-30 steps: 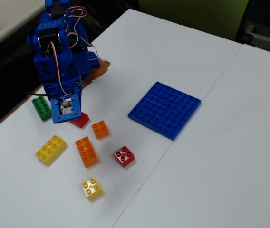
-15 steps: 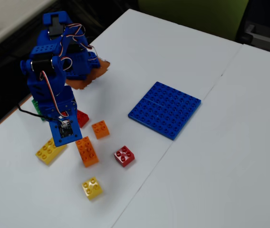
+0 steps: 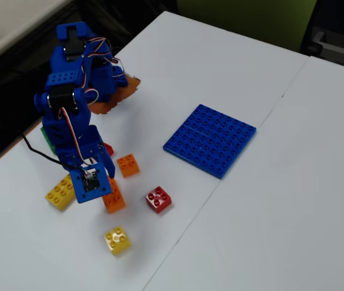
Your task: Pick up the 2x4 orange block and go up the 8x8 blue block.
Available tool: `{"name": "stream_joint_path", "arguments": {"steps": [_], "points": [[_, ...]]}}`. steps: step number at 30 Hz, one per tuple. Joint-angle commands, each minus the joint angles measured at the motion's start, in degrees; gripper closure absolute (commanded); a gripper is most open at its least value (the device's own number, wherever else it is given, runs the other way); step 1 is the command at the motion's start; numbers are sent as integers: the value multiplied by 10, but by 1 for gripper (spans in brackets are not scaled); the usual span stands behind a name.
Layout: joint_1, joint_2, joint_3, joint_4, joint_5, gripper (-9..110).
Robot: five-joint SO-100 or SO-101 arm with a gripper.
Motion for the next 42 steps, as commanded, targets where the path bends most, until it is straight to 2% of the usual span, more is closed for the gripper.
{"name": "stream_joint_path", "arguments": {"steps": [1,42], "points": [[-12,-4,-31,-18,-20,82],[4,-92,-54,-41,-64,79]]}}
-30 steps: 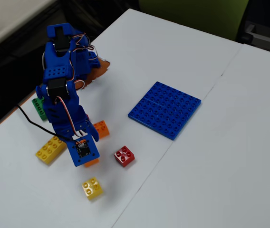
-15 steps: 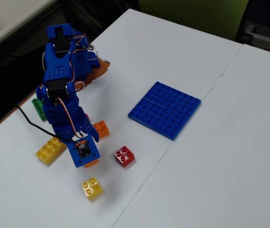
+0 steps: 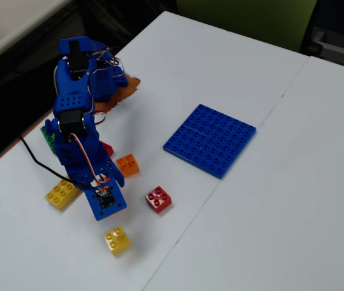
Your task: Pick up the 2x4 orange block and go up the 8x8 blue block.
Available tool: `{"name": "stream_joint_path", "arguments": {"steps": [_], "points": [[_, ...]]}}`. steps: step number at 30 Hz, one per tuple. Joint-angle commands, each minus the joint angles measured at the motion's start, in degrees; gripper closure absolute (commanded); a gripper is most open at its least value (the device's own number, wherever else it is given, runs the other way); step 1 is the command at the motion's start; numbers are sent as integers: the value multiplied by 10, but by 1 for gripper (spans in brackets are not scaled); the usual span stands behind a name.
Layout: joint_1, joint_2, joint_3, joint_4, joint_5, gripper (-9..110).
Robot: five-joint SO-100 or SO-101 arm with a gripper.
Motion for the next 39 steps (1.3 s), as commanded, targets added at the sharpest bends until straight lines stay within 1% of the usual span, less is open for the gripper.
{"name": "stream_joint_path", "arguments": {"steps": [1,15,22,27,32,39], "points": [[7,5,-30,-9,-4,79],[9,4,-31,-18,-4,81],[8,3,-31,-20,-3,91],[8,0,-31,-20,-1,101],[10,18,-31,-9,3,101],[11,85,-29,26,10,101]]}}
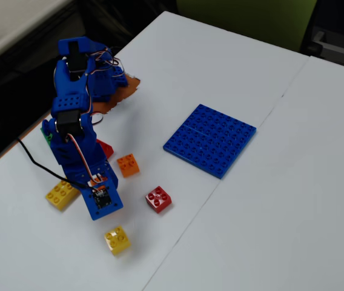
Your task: Pick up the 2x4 orange block and go up the 8x8 blue block.
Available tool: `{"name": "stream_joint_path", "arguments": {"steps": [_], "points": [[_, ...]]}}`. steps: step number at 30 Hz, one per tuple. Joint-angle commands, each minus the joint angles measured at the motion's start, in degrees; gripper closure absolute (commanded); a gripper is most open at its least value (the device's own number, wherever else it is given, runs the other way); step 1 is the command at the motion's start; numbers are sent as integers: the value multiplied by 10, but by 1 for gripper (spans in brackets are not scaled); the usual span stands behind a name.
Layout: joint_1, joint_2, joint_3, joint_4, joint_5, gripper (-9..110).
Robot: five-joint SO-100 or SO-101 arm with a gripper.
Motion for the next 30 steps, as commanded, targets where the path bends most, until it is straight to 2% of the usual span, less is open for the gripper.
{"name": "stream_joint_path", "arguments": {"steps": [1,14,30], "points": [[3,79,-25,20,6,101],[-62,228,3,62,13,101],[-214,324,54,40,42,101]]}}
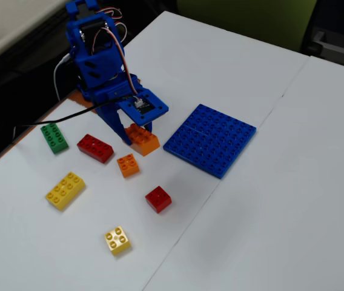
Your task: Pick up the 2x4 orange block and go up the 8x8 blue block.
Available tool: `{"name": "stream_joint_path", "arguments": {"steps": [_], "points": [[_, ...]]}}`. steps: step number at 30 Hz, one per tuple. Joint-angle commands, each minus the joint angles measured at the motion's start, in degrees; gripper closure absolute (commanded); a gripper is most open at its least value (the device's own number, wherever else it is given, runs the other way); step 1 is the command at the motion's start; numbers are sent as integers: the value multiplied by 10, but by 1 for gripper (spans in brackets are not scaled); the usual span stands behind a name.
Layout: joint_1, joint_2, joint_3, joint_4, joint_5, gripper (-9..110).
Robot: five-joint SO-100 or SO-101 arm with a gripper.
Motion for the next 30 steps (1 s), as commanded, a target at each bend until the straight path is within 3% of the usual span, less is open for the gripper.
{"name": "stream_joint_path", "arguments": {"steps": [1,30], "points": [[-41,40,-2,-11,11,101],[-241,-56,5,-7,128,101]]}}
